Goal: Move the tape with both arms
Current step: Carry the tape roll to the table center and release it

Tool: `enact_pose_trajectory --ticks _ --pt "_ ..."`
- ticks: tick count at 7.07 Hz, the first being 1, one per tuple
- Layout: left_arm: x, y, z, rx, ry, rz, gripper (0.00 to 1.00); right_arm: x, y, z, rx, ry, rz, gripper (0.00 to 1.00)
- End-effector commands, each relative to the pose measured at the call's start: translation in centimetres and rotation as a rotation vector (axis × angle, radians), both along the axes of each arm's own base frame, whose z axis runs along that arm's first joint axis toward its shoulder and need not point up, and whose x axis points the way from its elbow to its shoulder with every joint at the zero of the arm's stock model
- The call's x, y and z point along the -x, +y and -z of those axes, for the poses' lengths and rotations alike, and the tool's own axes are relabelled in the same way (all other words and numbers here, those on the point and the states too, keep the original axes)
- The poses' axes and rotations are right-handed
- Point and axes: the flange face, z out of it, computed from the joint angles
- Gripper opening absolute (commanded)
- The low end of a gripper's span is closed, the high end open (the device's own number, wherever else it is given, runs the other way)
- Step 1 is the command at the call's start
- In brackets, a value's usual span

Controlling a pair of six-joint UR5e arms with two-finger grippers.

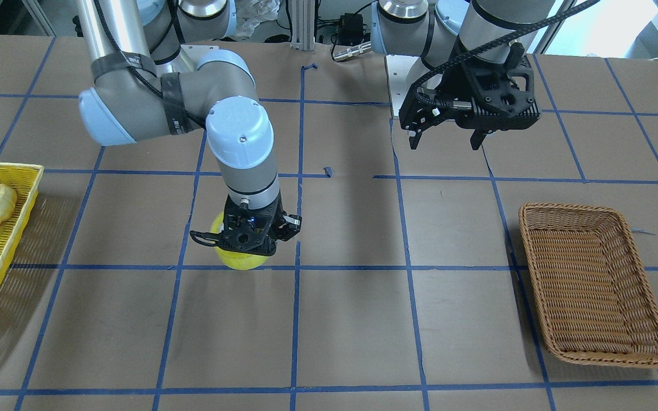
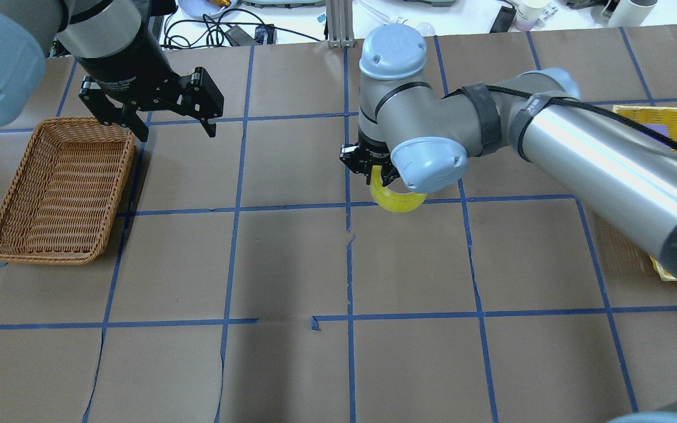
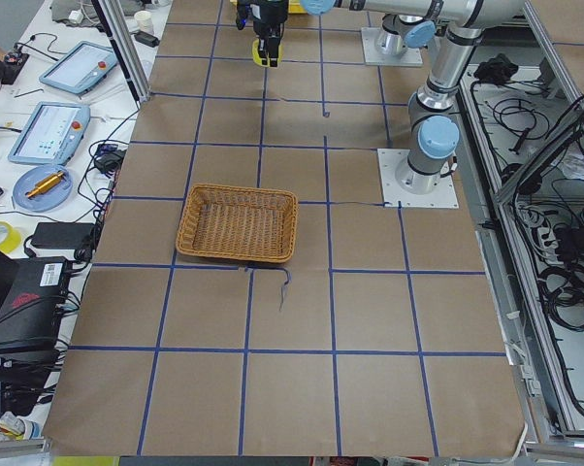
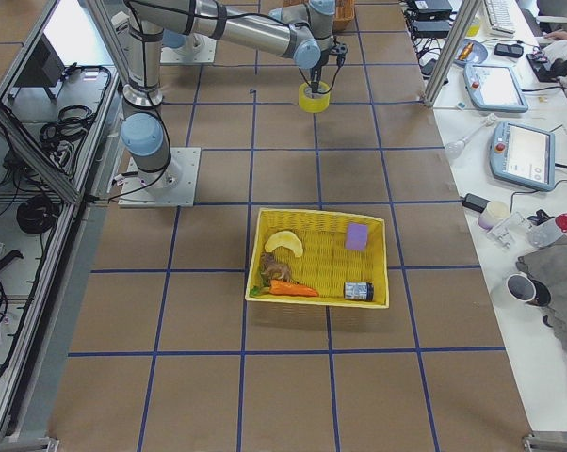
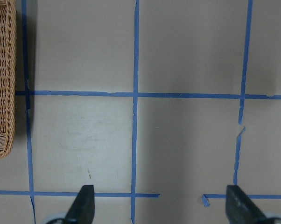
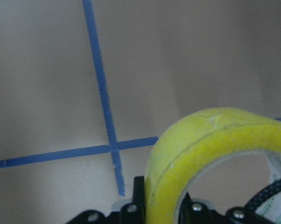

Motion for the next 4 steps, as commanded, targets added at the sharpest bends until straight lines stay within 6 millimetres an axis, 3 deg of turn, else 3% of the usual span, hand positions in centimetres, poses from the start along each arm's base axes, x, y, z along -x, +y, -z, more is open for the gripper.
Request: enact_pose_trajectory --ticks 1,3,4 --pt "0.0 0.0 0.0 0.0 0.0 0.0 1.0 -5.4 -0.6 4.5 0.01 -0.029 0.017 0.0" --pt "0.0 0.0 0.0 0.0 0.0 0.0 1.0 -7.5 -1.2 6.8 -0.01 -0.021 0.012 0.0" --pt "0.0 0.0 0.0 0.0 0.0 0.0 1.0 -7.5 -1.2 7.3 -0.017 -0.018 0.011 0.06"
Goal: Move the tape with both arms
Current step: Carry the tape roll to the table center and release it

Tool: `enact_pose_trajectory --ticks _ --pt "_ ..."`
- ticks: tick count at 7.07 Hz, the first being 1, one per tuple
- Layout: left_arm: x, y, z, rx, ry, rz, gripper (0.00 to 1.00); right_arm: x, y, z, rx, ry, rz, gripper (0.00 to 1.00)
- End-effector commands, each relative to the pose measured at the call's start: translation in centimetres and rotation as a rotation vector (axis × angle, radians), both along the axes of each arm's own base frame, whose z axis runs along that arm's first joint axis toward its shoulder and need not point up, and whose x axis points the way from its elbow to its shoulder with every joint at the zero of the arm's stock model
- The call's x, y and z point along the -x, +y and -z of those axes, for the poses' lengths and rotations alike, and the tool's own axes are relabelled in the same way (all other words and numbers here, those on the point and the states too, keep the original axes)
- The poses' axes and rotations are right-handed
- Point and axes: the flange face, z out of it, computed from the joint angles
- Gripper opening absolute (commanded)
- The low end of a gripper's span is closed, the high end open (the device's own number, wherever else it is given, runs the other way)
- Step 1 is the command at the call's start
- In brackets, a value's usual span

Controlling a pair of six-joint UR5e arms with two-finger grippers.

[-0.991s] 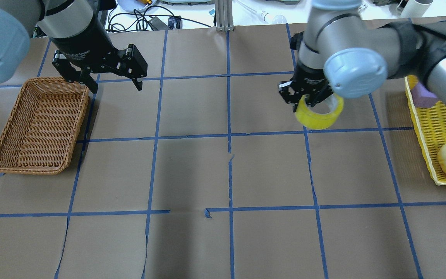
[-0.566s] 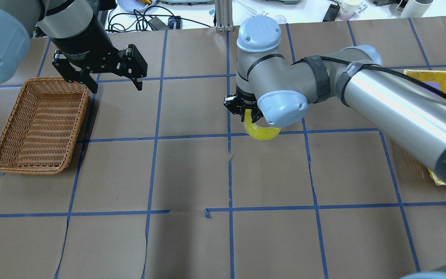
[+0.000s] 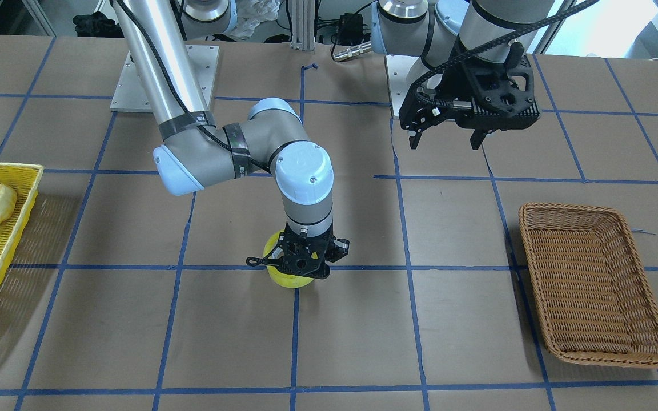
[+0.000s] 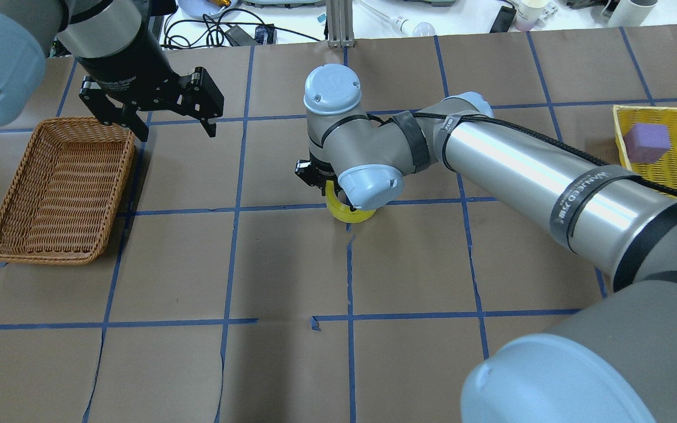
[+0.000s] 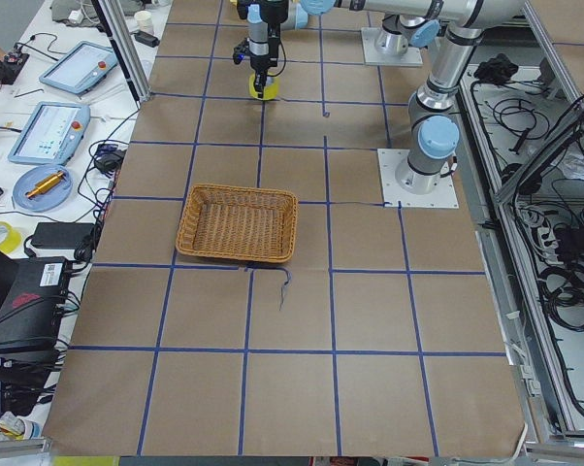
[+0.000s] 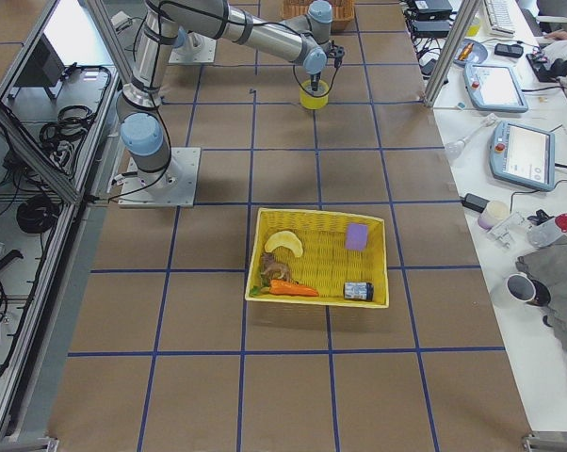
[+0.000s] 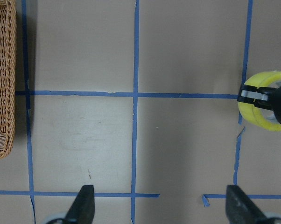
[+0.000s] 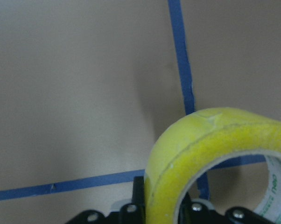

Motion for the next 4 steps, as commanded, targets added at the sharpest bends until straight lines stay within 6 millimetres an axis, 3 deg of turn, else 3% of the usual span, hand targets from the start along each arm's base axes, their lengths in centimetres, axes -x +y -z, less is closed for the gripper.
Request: enact_pose_trajectory --ticks 1,2,4 --pt "0.0 0.0 0.0 0.0 0.0 0.0 1.0 -0.5 0.0 1.0 -0.008 0.011 -0.03 0.83" --pt "0.0 0.0 0.0 0.0 0.0 0.0 1.0 -0.3 -0.1 0.2 0.008 0.013 -0.061 1.0" --pt "0.0 -0.4 0.8 -0.011 0.004 0.009 1.0 1.9 -0.3 -6.0 0.062 0.002 -0.044 1.0"
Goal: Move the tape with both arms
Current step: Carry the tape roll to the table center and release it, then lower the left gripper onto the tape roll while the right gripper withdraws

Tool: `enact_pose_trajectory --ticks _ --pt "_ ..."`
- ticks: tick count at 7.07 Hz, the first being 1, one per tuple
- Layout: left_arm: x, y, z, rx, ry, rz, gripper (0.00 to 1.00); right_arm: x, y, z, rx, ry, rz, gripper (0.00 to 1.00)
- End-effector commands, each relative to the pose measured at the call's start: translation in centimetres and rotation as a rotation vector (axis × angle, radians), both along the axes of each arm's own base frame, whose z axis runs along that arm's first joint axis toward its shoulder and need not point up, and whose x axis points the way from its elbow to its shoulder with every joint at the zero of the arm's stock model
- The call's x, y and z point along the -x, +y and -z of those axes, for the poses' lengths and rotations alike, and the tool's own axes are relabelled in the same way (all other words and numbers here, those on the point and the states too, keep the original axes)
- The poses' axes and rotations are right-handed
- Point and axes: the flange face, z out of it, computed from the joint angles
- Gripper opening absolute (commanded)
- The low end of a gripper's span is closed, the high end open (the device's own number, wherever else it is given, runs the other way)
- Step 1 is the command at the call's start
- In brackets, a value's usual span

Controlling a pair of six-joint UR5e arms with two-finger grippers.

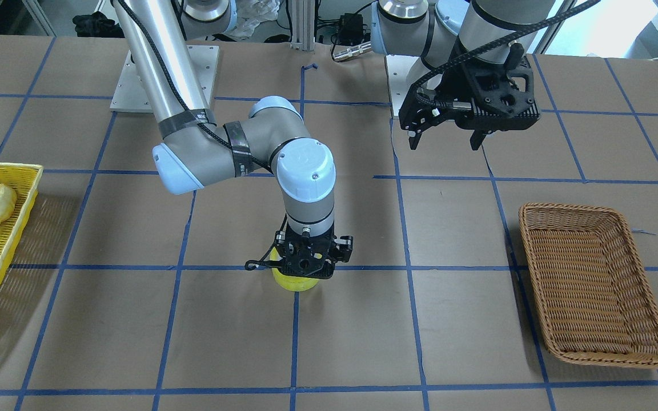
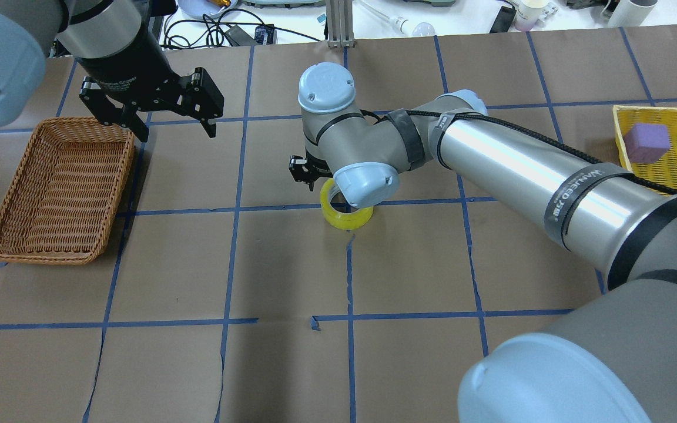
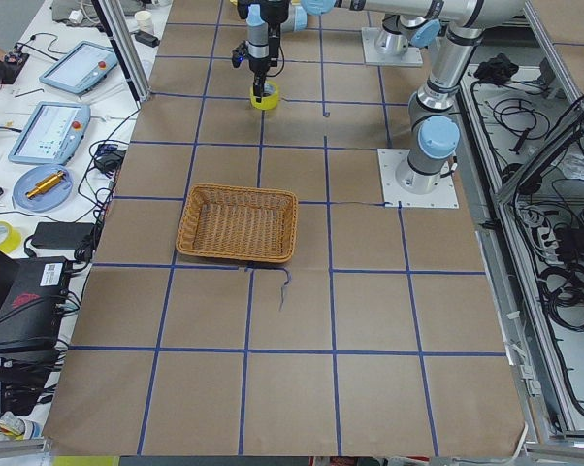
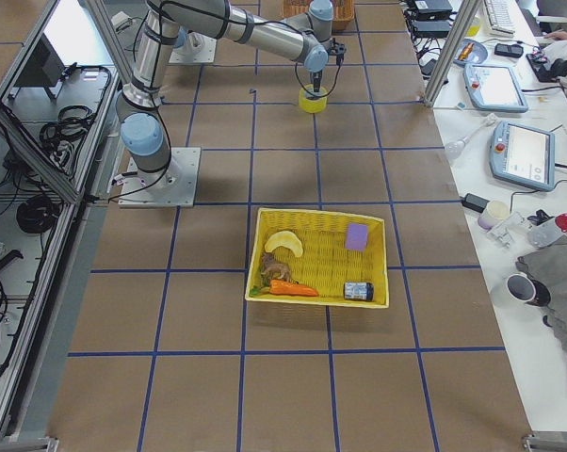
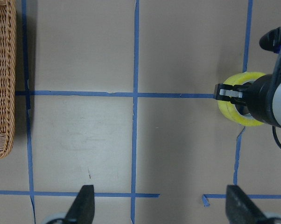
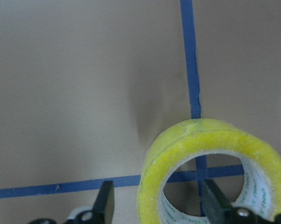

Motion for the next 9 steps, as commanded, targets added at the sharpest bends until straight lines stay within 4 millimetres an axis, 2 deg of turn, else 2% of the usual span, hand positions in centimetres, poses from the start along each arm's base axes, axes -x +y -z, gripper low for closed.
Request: enact_pose_trajectory --ticks 1,2,3,4,5,6,7,8,9 --pt "0.3 -1.8 3.0 0.002 0.029 0.001 1.0 5.8 -0.7 -6.0 -0.007 0.037 -0.021 1.0" --pt "0.9 -3.2 8.8 -0.037 0.068 -0.049 1.0 12.6 -1.3 -10.2 -0.035 0.043 -0.046 1.0" --pt "1.8 -3.5 14.1 -0.025 0.077 -0.134 1.0 18.6 -0.7 -14.4 -0.057 0.055 -0.079 1.0" --pt "4.2 -3.9 18.4 -0.06 0.123 -0.223 1.0 22.4 0.5 -16.4 -0.103 0.064 -0.118 1.0" --pt "7.5 -4.6 21.6 -0.073 0.16 -0.276 1.0 25.6 0.8 -17.5 -0.115 0.062 -0.14 1.0" --pt "10.1 -4.7 24.3 -0.082 0.159 -0.294 1.0 27.9 1.0 -18.8 -0.094 0.066 -0.167 1.0" --pt "12.0 -4.9 26.8 -0.083 0.161 -0.336 1.0 28.7 2.3 -20.0 -0.113 0.072 -0.166 1.0" --pt "13.8 -4.2 28.4 -0.105 0.148 -0.335 1.0 28.7 3.6 -21.8 -0.09 0.086 -0.167 1.0" --pt "14.8 -4.1 29.5 -0.108 0.141 -0.343 1.0 28.4 4.5 -22.5 -0.086 0.089 -0.159 1.0"
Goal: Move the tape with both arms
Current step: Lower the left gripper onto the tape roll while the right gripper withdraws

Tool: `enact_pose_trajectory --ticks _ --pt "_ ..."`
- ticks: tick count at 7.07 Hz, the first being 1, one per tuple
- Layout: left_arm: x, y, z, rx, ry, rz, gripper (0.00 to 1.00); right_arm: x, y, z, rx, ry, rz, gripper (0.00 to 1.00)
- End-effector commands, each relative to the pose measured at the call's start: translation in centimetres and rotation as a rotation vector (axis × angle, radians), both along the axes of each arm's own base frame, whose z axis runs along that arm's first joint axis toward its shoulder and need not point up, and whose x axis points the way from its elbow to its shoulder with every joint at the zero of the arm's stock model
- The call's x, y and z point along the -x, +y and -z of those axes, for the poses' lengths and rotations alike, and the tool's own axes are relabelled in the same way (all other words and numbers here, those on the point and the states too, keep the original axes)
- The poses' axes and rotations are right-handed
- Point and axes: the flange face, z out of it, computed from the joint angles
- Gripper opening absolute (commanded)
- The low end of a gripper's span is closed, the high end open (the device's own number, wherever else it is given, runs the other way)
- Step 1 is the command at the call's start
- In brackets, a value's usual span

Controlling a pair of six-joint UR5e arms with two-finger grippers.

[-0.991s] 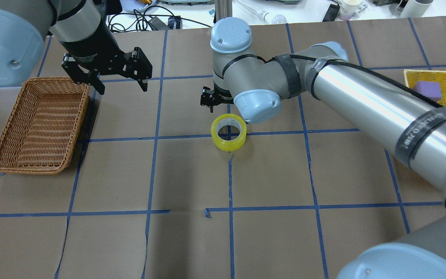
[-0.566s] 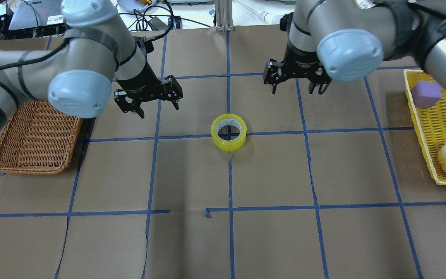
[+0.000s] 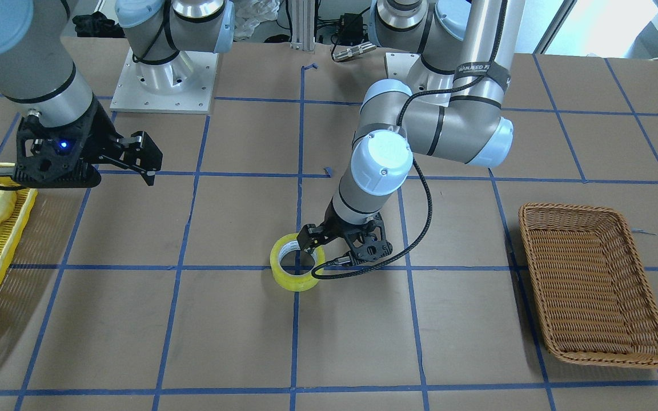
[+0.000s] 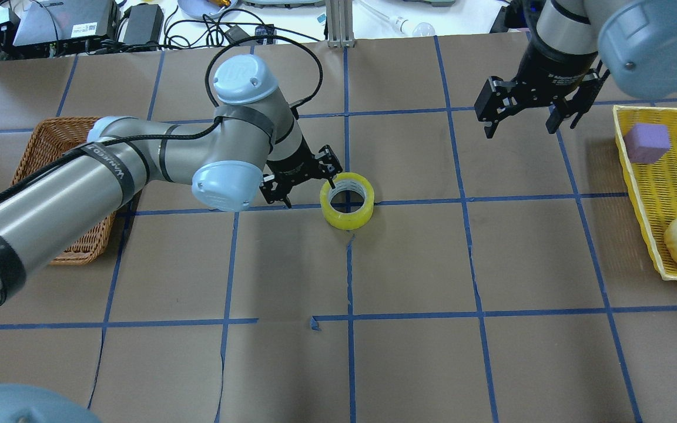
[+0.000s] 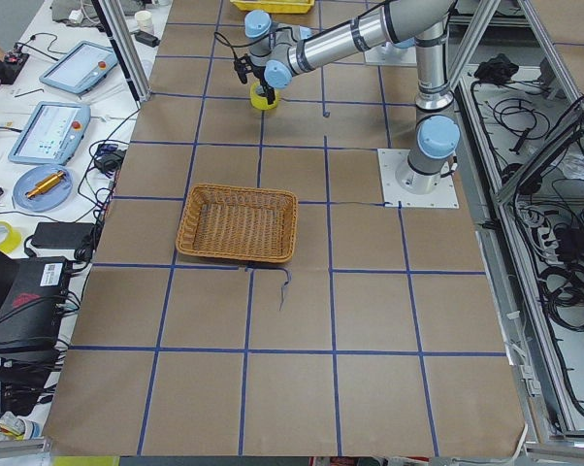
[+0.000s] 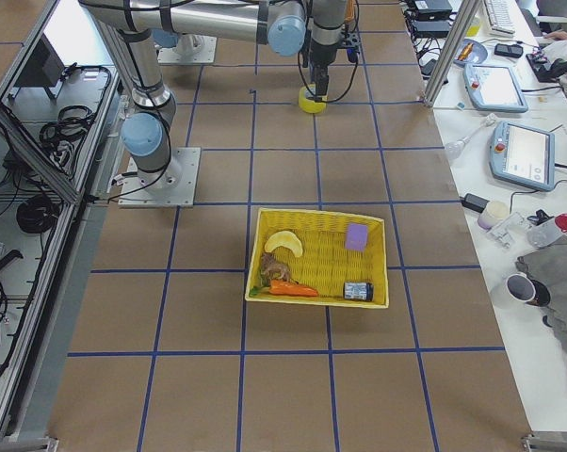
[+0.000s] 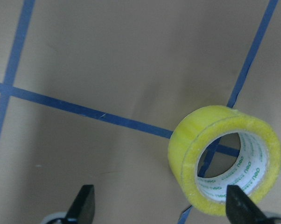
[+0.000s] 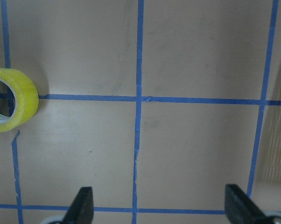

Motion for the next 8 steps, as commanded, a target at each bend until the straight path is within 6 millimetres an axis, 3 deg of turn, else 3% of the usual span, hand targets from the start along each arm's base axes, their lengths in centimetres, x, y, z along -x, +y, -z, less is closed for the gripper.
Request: enact_pose_trajectory --ticks 1,2,3,4,5,6,7,8 --pt "1.8 0.0 2.7 -0.002 -0.006 -0.039 0.87 -0.1 1.5 -1.1 0.005 0.004 0.002 1.0" --pt "2.0 0.1 3.8 -0.017 -0.008 -0.039 0.62 -0.5 1.7 -1.1 0.006 0.005 0.011 1.0" --pt "2.2 0.3 4.6 -0.034 -0.011 -0.033 0.2 -0.8 1.8 -0.7 -0.003 0.005 0.011 1.0" --pt "2.3 0.2 4.5 -0.025 -0.01 -0.02 0.0 -1.0 2.0 0.0 -0.01 0.0 0.016 1.0" --pt "2.3 0.1 3.5 -0.004 -0.008 -0.011 0.0 -1.0 2.0 0.1 -0.007 -0.004 0.022 1.0" --pt "1.8 -0.5 1.3 0.039 -0.001 0.048 0.0 -1.0 2.0 0.1 -0.004 -0.008 0.034 1.0" --pt "-0.7 -1.8 -1.3 0.054 -0.059 0.106 0.0 -1.0 1.9 0.2 -0.006 -0.007 0.035 1.0" --pt "-3.7 -2.8 -5.2 0.015 -0.086 0.182 0.0 -1.0 1.9 0.1 -0.003 -0.005 0.024 1.0"
